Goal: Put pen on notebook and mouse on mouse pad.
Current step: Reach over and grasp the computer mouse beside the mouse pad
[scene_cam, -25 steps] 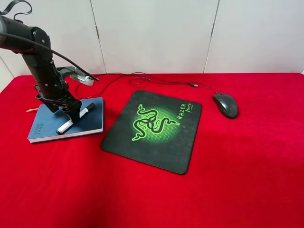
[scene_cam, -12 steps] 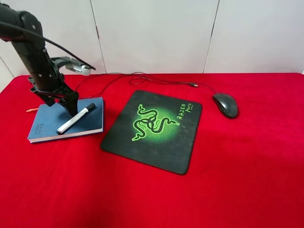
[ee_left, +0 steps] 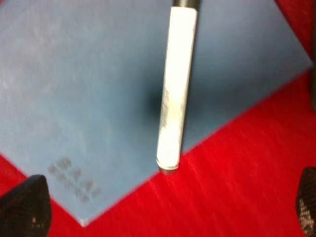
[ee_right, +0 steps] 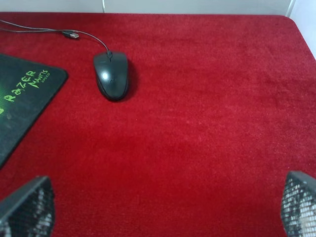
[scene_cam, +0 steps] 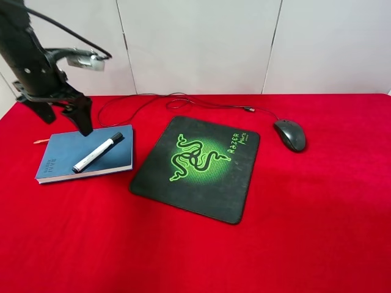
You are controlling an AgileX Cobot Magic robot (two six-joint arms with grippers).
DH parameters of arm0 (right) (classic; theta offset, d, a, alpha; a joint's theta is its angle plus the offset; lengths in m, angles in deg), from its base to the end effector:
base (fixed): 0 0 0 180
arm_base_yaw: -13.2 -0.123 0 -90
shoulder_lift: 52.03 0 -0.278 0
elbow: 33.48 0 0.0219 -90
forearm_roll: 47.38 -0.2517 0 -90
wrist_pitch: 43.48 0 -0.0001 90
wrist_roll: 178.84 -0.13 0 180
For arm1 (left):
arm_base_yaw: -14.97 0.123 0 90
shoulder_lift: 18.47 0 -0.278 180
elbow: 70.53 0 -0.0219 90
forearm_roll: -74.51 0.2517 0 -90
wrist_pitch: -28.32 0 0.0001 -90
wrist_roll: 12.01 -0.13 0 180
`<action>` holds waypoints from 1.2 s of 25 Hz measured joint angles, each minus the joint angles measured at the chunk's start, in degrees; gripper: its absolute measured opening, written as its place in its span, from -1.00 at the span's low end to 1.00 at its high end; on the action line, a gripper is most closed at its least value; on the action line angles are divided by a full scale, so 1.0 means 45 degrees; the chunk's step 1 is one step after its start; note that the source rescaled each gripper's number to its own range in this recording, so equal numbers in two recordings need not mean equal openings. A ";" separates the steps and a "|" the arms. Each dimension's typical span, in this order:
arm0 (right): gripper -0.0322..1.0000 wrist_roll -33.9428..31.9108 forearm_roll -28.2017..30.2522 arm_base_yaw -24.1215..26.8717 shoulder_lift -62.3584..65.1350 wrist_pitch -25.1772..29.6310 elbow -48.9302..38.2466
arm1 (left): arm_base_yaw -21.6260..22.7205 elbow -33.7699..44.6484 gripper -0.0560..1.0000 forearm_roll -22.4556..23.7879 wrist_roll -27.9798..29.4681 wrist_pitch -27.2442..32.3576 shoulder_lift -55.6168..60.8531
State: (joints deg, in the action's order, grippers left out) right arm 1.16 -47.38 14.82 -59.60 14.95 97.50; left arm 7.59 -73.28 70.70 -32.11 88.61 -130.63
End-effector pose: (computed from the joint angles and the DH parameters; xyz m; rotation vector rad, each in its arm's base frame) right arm 0.0402 -0.0011 0.2614 0.0284 2.0073 -0.0181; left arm 0.3687 -0.0553 0.1898 0.6621 2.8806 -0.0597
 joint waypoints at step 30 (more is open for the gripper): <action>1.00 0.0000 0.0000 0.0000 0.0000 0.0000 0.0000 | 0.0000 0.4286 1.00 -0.1700 0.0416 0.1426 1.1617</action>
State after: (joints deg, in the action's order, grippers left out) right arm 1.16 -47.38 14.82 -59.60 14.95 97.50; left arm 7.59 -53.99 63.05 -30.24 95.03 -78.35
